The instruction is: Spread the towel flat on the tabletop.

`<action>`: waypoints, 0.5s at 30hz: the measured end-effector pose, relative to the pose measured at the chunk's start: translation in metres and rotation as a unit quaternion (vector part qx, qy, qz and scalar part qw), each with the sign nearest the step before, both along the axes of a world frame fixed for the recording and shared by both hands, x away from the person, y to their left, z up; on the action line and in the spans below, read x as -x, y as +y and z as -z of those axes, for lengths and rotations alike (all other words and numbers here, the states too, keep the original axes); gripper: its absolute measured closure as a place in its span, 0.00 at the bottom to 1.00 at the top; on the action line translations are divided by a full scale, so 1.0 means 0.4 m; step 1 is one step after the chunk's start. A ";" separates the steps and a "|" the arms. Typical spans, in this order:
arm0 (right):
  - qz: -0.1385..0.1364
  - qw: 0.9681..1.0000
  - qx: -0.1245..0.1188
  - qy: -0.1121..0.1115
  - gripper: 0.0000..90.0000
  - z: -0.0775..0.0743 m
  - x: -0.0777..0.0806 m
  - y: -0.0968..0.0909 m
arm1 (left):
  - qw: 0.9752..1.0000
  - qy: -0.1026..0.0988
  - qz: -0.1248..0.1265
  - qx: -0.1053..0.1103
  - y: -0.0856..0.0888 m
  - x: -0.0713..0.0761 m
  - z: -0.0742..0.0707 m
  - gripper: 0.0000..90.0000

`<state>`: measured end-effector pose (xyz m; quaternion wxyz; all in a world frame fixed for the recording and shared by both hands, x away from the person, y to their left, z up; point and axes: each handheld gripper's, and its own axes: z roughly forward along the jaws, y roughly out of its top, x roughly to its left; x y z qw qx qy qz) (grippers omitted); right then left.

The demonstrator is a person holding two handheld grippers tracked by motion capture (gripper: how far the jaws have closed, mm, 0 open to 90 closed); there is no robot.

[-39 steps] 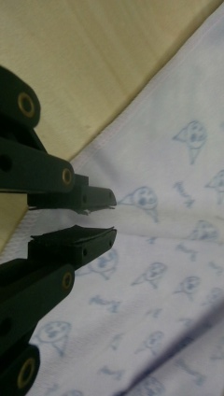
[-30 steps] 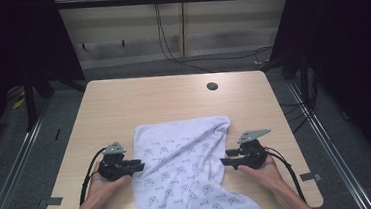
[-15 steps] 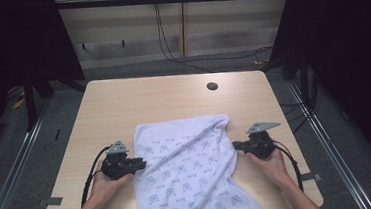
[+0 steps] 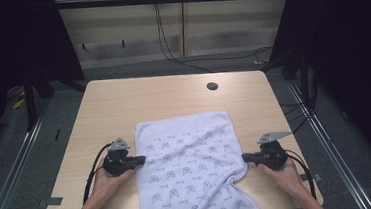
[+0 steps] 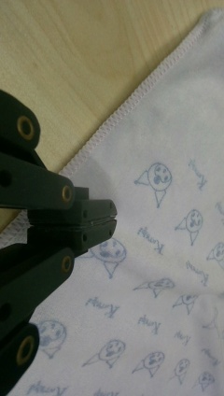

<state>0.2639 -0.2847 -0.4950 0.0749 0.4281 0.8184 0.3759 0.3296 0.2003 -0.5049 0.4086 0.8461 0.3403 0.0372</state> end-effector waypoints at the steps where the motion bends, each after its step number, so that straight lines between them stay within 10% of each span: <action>1: -0.012 1.000 0.005 0.002 1.00 -0.003 0.032 0.001 | 1.000 -0.001 0.003 -0.001 -0.002 0.000 0.000 0.99; 6: -0.003 1.000 -0.003 -0.011 1.00 -0.014 0.056 -0.014 | 1.000 -0.002 0.002 -0.002 -0.008 -0.006 0.000 0.99; 15: 0.039 0.999 0.001 -0.001 1.00 0.013 -0.063 -0.028 | 0.998 -0.028 -0.034 -0.041 -0.065 -0.127 -0.005 0.99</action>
